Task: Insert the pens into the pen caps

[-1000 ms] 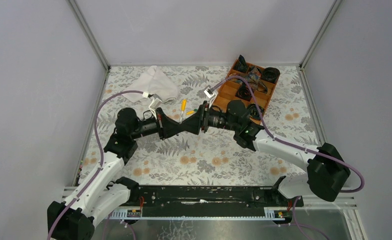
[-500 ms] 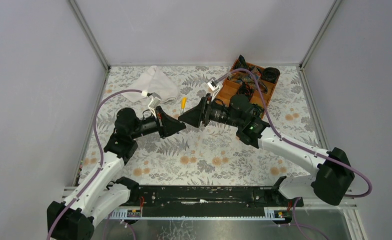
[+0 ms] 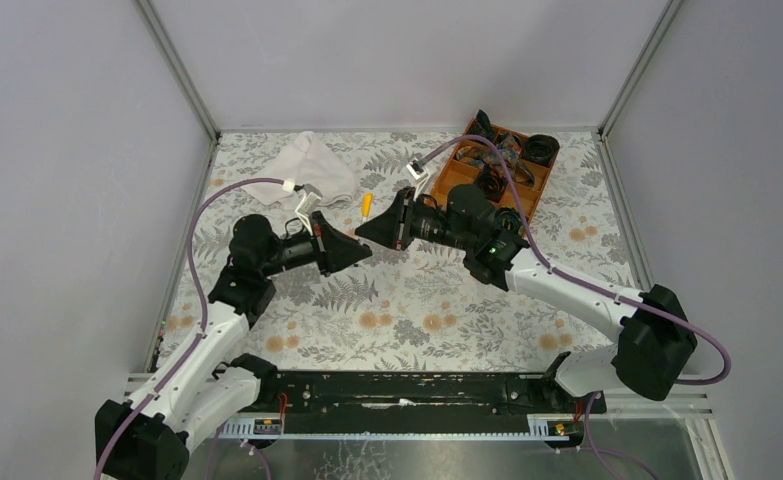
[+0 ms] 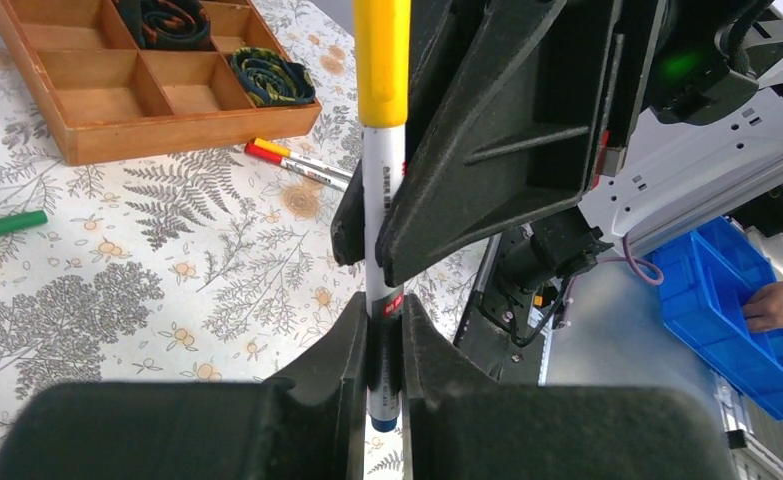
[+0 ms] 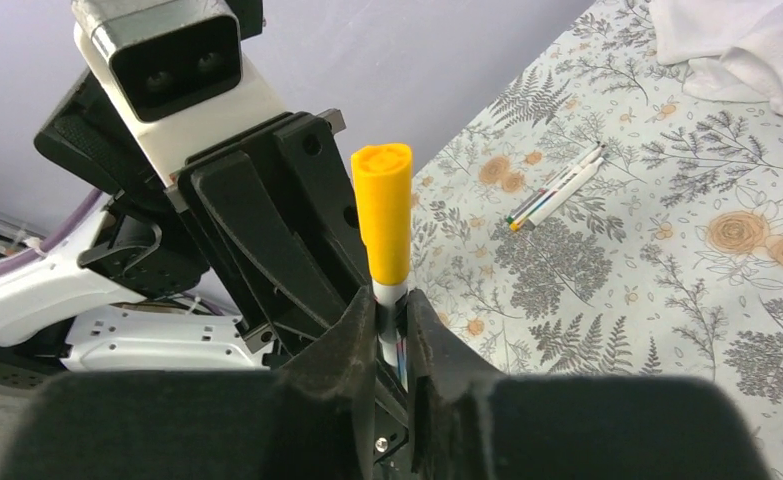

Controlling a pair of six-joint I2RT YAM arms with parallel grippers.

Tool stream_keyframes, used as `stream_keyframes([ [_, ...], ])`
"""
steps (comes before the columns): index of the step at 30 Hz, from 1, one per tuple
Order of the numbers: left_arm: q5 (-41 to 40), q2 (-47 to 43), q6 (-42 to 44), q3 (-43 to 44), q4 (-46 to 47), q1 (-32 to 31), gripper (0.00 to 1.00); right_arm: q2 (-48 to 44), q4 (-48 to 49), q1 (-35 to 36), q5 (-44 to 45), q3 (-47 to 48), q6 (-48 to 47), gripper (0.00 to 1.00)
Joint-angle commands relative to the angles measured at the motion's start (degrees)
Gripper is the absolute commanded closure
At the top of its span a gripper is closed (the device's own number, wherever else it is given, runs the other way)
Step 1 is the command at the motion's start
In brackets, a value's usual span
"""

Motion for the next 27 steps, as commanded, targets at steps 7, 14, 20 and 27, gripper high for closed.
stream_keyframes([
  [7, -16.13, -0.46, 4.60, 4.09, -7.24, 0.22, 0.30, -2.58, -18.43, 0.17, 11.47, 6.13, -13.41, 1.00],
  [14, -46.43, 1.95, 3.03, 8.02, -22.07, 4.15, 0.12, -1.34, -43.45, -3.61, 25.80, 3.68, -23.78, 1.00],
  [20, -45.19, 2.37, 2.30, 8.04, -21.62, 7.24, 0.11, 2.38, -54.24, -10.08, 32.90, 0.10, -30.13, 1.00],
  [27, -49.18, 2.51, 4.18, 9.23, -24.74, 7.68, 0.13, 13.10, -59.25, -13.30, 41.33, 3.74, -32.62, 1.00],
])
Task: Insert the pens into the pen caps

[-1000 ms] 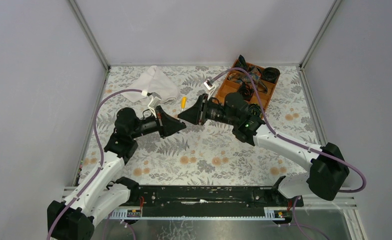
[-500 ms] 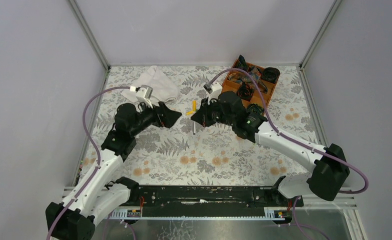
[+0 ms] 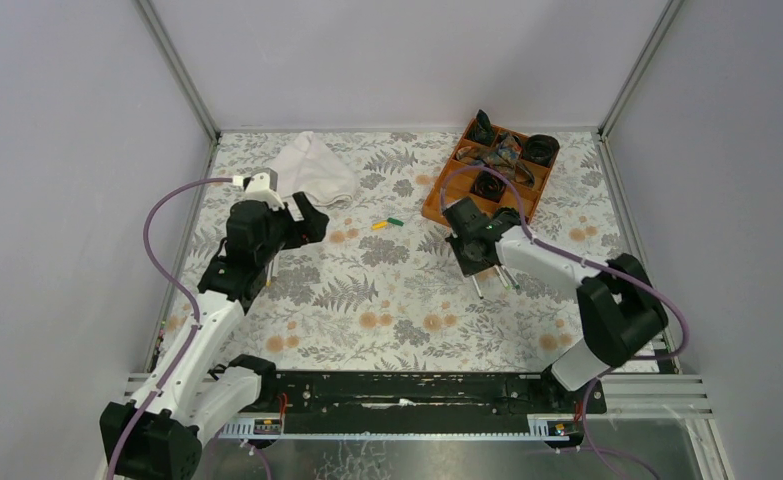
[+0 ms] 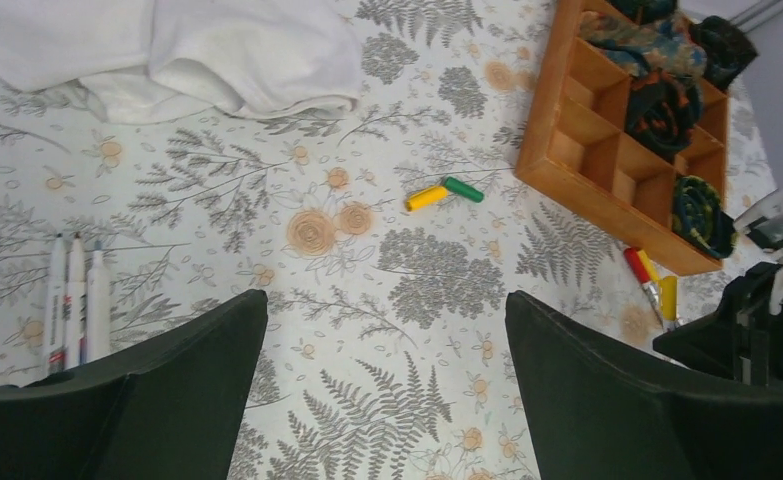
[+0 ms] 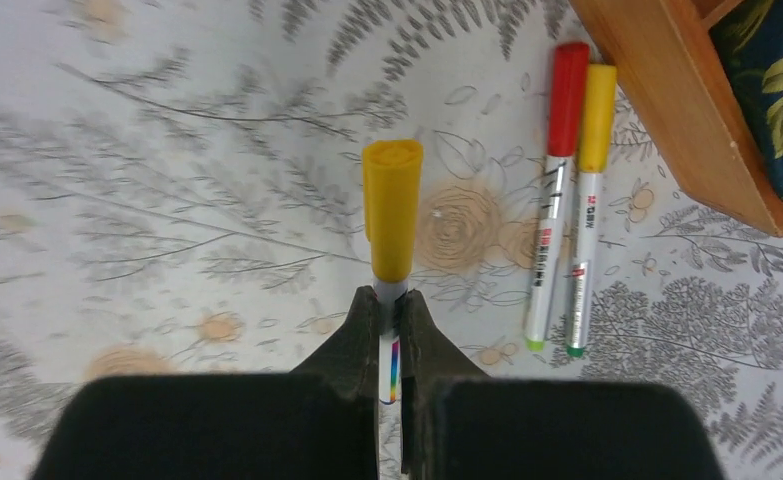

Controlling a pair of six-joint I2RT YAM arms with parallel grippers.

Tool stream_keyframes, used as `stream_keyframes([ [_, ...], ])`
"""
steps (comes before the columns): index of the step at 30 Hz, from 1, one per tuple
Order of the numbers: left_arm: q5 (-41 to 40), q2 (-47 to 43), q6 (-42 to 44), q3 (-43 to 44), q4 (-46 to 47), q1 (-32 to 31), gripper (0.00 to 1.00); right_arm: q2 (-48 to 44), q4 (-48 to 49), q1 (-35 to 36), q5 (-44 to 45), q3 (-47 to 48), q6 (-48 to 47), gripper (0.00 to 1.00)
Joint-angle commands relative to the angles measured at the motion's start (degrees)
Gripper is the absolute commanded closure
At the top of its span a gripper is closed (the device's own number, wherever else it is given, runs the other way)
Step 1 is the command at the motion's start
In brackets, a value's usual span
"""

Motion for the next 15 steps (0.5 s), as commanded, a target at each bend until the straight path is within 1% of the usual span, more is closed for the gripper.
stream_keyframes([
  [1, -6.43, 0.05, 1.58, 2.94, -3.50, 0.47, 0.14, 5.62, -5.25, -2.47, 7.77, 3.83, -2.70, 1.00],
  [3, -8.59, 0.39, 2.02, 3.45, -4.88, 0.51, 0.16, 7.78, -5.72, -3.38, 9.13, 4.98, -2.71, 1.00],
  [6, -9.55, 0.14, 2.42, 3.51, -5.46, 0.54, 0.17, 10.94, -6.22, -4.03, 10.84, 6.61, -3.07, 1.00],
  [7, -9.75, 0.08, 2.53, 3.49, -5.46, 0.54, 0.17, 11.50, -6.16, -4.12, 11.08, 6.99, -3.21, 0.97],
  [11, -10.74, 0.49, 3.24, 3.62, -6.07, 0.55, 0.17, 12.57, -5.39, -4.48, 11.55, 7.88, -3.23, 0.78],
  [12, -10.98, 0.71, 3.38, 3.76, -6.33, 0.64, 0.19, 12.66, -5.22, -4.60, 11.58, 8.05, -3.13, 0.73],
  [14, -10.39, 1.40, 3.73, 3.76, -6.50, 1.05, 0.29, 12.46, -5.07, -4.61, 11.52, 8.32, -2.80, 0.62],
  [15, -10.14, 1.79, 3.82, 3.71, -6.51, 1.39, 0.32, 12.18, -5.06, -4.65, 11.39, 8.52, -2.62, 0.58],
])
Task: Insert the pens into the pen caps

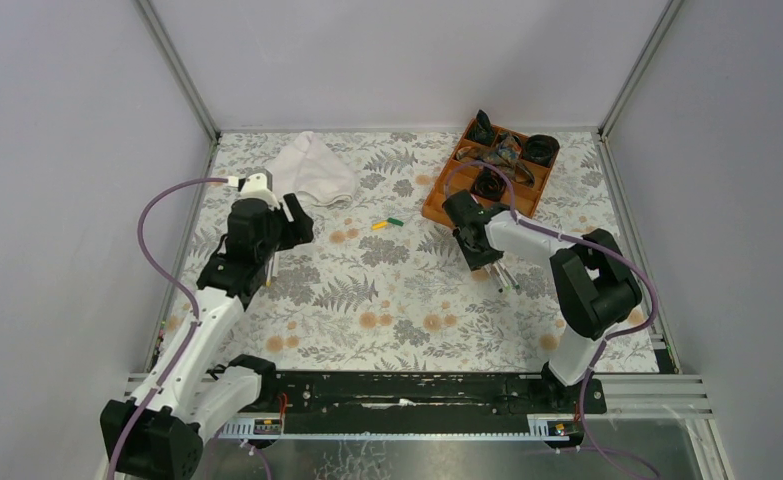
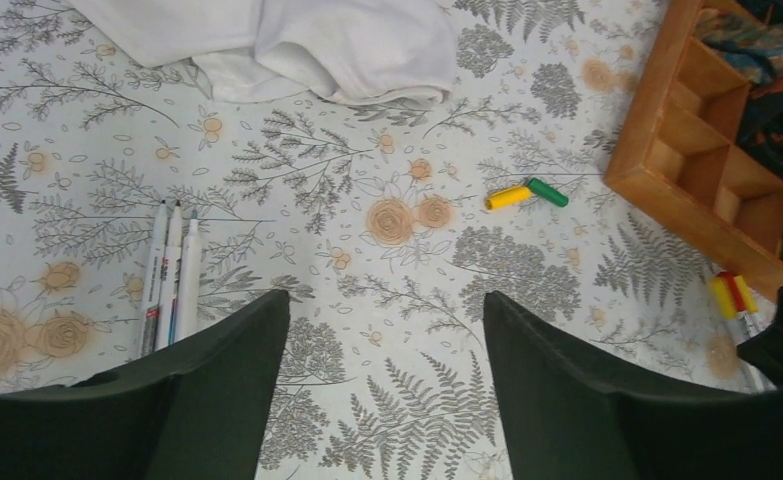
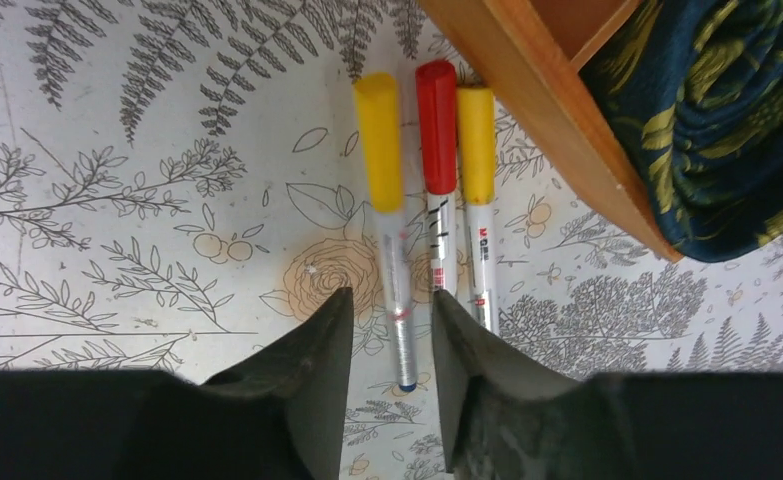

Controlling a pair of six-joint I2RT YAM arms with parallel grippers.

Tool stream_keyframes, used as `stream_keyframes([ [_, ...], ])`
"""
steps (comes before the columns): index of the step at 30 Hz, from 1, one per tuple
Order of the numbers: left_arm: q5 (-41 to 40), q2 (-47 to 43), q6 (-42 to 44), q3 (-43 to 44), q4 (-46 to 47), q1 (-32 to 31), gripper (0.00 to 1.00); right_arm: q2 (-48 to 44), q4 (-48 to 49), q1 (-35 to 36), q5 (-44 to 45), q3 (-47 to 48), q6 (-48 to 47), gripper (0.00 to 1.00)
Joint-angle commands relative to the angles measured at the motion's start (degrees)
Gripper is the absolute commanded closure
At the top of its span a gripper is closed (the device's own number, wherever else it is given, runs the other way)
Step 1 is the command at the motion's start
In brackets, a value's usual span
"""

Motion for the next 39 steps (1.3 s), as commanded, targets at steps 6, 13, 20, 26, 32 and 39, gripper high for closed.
stream_keyframes([
  [6, -4.23, 7.89, 2.54, 3.43, -3.40, 4.68, 0.32, -6.71, 0.83, -0.34, -3.11, 0.73, 1.44, 0.45],
  [13, -10.80, 17.29, 3.63, 4.95, -6.81, 9.63, 0.42, -18.53, 7.07, -0.34, -15.06, -5.17, 3.75, 0.39],
  [20, -13.83, 26.77, 4.43, 6.37, -8.37, 13.10, 0.58, -27.53, 12.67, -0.34, -25.12, -11.82, 6.90, 0.37],
  [26, -13.25, 31.31, 5.33, 6.54, -8.37, 13.68, 0.64, -34.63, 19.64, -0.35, -32.67, -19.07, 9.74, 0.36],
  [32, -13.15, 34.69, 5.64, 7.02, -8.55, 14.60, 0.68, -39.01, 21.05, -0.31, -35.99, -21.60, 10.26, 0.33],
  [39, -13.03, 36.56, 5.86, 7.38, -8.52, 15.00, 0.69, -41.17, 21.51, -0.35, -37.91, -22.23, 11.14, 0.32],
])
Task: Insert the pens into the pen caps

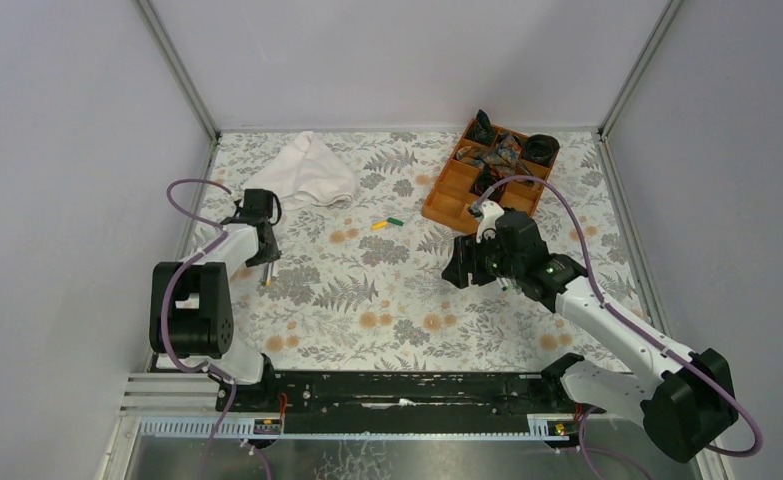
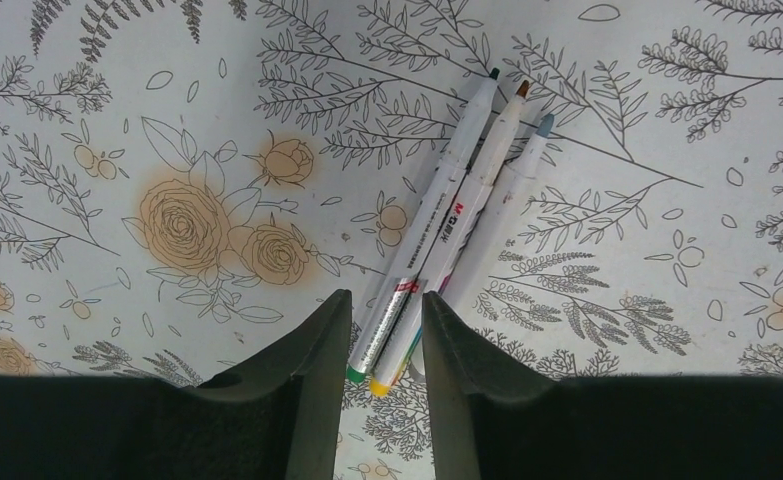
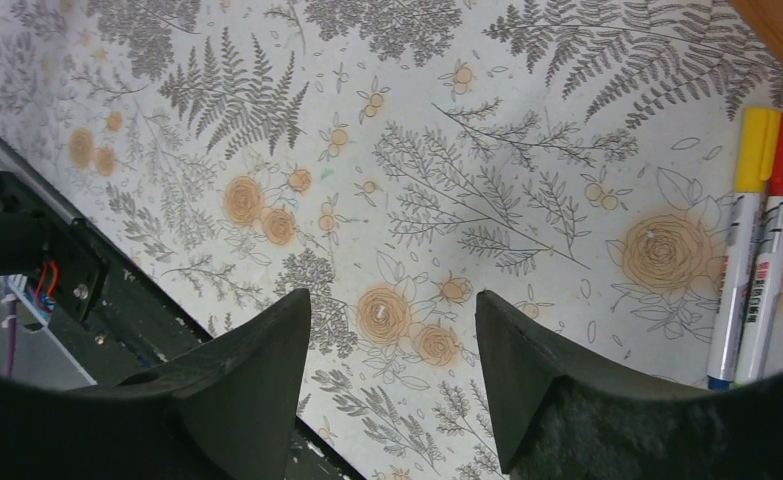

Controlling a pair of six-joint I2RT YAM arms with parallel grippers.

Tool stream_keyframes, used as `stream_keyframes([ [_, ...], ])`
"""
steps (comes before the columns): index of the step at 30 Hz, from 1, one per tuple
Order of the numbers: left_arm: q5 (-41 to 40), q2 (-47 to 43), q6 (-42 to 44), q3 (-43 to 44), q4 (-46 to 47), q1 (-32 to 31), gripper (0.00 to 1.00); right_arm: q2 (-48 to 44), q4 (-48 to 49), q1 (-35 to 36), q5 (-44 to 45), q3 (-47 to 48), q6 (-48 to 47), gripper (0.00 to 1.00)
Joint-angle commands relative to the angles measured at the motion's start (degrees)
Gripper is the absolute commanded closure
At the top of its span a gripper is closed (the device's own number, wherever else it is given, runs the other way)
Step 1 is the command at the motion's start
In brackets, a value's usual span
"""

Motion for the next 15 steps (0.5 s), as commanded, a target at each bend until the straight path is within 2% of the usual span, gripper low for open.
stream_keyframes([
  [1, -1.12, 0.94, 0.97, 1.73, -0.30, 0.81, 0.70, -1.98, 3.17, -0.22, -3.32, -0.55, 1.49, 0.32],
  [15, -1.18, 3.00, 1.08, 2.21, -0.51, 1.05, 0.74, -2.64, 4.33, -0.21, -5.51, -2.03, 3.28, 0.32],
])
